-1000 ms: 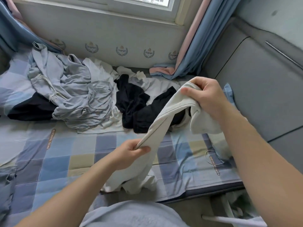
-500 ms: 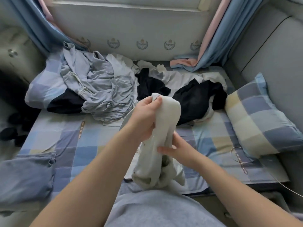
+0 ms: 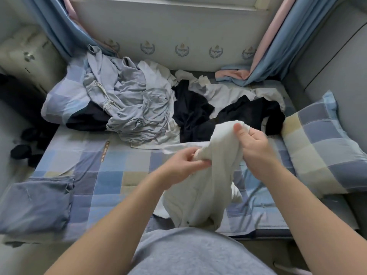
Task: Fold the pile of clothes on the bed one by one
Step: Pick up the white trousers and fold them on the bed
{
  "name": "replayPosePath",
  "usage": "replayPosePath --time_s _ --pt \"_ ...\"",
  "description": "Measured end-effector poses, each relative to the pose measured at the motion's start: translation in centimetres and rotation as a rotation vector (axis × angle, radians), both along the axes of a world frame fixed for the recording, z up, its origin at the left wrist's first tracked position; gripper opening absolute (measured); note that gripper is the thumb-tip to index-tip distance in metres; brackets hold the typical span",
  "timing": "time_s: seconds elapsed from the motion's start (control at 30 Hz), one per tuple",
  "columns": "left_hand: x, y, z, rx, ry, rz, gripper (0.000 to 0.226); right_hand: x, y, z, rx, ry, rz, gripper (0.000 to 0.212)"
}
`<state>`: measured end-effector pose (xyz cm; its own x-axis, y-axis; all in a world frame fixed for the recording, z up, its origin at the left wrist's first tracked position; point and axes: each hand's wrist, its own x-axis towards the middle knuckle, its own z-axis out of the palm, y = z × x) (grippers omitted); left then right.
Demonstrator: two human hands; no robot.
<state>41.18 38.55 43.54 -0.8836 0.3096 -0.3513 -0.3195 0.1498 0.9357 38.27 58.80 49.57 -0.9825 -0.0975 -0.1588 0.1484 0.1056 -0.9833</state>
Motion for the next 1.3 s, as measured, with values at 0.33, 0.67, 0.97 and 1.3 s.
replayPosePath --time_s 0.33,0.67,0.97,1.3 --pt "-1.3 -1.9 -2.3 -0.458 0.321 -0.04 0.026 -1.5 4.6 2.0 0.053 0.057 -0.097 0.044" --pt "-3.1 -0.8 -0.3 -0.337 0.408 0.336 0.029 -2.7 6.5 2.5 0.213 0.077 -0.072 0.066" --pt "-4.9 -5.9 5.9 -0.28 0.311 0.264 0.031 -3.0 6.9 -0.4 0.166 -0.039 -0.063 0.044" --pt "-4.1 -6.6 4.5 0.071 -0.072 0.666 0.023 -3.5 2.4 -1.3 0.028 -0.218 -0.178 0.004"
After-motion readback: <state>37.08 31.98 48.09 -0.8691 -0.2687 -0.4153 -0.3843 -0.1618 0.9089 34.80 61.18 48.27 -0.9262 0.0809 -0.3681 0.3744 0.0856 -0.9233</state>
